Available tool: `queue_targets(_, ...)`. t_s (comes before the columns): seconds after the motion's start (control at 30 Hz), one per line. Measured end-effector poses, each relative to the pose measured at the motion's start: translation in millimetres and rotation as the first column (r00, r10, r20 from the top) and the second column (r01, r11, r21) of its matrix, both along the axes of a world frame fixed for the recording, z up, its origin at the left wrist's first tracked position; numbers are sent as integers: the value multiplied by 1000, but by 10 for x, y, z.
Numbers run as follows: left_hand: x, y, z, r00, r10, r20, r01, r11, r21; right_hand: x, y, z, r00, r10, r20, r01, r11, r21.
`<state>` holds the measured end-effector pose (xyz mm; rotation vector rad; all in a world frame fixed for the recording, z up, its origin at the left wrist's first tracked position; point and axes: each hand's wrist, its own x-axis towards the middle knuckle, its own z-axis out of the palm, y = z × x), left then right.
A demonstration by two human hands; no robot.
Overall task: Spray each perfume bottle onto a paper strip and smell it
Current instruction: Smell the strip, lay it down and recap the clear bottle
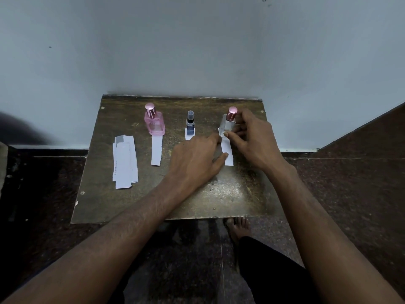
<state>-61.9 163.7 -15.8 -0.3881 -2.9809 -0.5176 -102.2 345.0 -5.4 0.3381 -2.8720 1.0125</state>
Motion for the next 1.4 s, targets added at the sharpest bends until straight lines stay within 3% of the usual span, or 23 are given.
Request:
queue_targets(0.3, 127, -487, -28, 996, 8, -91, -14, 998, -65, 35, 194, 73, 968, -174, -180, 162, 984, -80)
queue_targets(0.43, 349, -767, -90, 994, 7, -105, -19, 993, -120, 120, 225, 34, 987, -90, -131, 88, 996, -20)
queue_targets(0.6, 536, -850, -127, 990, -118, -79, 107, 985, -138, 206, 120, 30, 994, -87, -73, 83, 995, -60)
queue_targets(0.93, 574, -829, -172, 970, -243, -30, 237, 962, -133, 232, -32, -60, 993, -75, -96, 68, 995, -72)
queue_targets(1.4, 487, -847, -164, 970, -244, 7, 243, 963, -113, 55, -50, -90, 991, -120, -63, 117, 992, -51)
